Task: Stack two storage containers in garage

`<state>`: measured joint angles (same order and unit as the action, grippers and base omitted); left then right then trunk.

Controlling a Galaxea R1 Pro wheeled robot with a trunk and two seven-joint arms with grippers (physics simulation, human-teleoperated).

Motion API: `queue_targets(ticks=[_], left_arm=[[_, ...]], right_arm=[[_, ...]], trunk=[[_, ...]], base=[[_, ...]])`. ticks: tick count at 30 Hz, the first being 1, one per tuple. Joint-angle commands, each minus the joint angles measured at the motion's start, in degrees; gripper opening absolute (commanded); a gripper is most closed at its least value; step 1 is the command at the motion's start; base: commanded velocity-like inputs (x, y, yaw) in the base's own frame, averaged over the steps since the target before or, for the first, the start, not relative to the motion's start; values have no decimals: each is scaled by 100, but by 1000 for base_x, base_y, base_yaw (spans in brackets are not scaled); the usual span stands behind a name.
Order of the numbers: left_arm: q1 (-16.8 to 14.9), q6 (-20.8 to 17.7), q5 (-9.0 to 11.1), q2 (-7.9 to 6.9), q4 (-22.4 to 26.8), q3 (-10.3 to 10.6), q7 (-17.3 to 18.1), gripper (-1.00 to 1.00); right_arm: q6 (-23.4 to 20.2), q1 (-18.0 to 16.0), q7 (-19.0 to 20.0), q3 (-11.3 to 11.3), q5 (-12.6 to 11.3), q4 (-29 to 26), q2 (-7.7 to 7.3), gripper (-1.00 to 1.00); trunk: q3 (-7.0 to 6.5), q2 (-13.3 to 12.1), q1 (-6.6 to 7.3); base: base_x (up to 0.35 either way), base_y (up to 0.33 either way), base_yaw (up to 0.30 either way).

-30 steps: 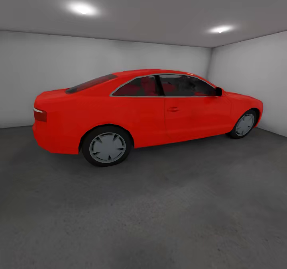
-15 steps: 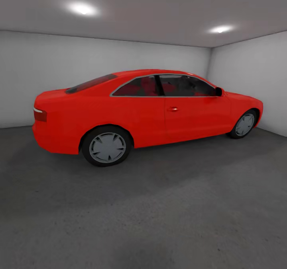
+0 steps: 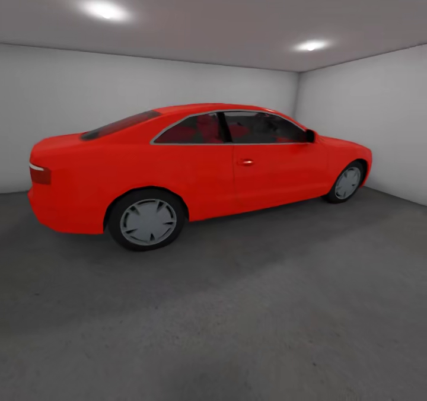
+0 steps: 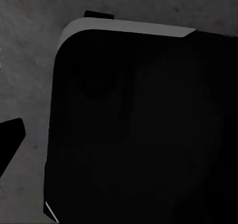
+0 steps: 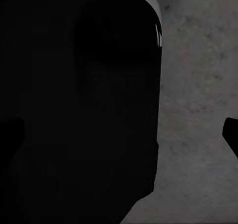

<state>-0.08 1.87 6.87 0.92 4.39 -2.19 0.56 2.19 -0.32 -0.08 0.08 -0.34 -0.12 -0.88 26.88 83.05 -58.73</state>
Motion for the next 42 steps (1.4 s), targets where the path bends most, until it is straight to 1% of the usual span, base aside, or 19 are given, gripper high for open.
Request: queue_targets(ticks=[1, 16, 22, 37, 40, 42], left_arm=[[-1, 15, 34, -7, -4, -13, 3, 100], [-1, 32, 16, -21, 18, 3, -4, 100], [-1, 34, 16, -22, 18, -6, -4, 100], [-1, 33, 16, -22, 17, -1, -4, 100], [-1, 32, 16, -22, 18, -1, -4, 100], [-1, 32, 16, -22, 18, -1, -4, 100]], right_arm=[[18, -3, -1, 1, -3, 4, -2, 100], [18, -3, -1, -8, 22, 4, 0, 100], [18, -3, 6, -28, -30, 4, 5, 100], [25, -3, 69, -34, -41, 5, -4, 100], [115, -3, 72, -34, -45, 17, -7, 100], [250, -3, 67, -34, -55, 29, 3, 100]], trunk=[[5, 3, 0], [5, 3, 0], [5, 3, 0], [5, 3, 0], [5, 3, 0], [5, 3, 0]], base=[[0, 0, -289], [0, 0, -295], [0, 0, -300], [0, 0, -300], [0, 0, -300], [0, 0, -300]])
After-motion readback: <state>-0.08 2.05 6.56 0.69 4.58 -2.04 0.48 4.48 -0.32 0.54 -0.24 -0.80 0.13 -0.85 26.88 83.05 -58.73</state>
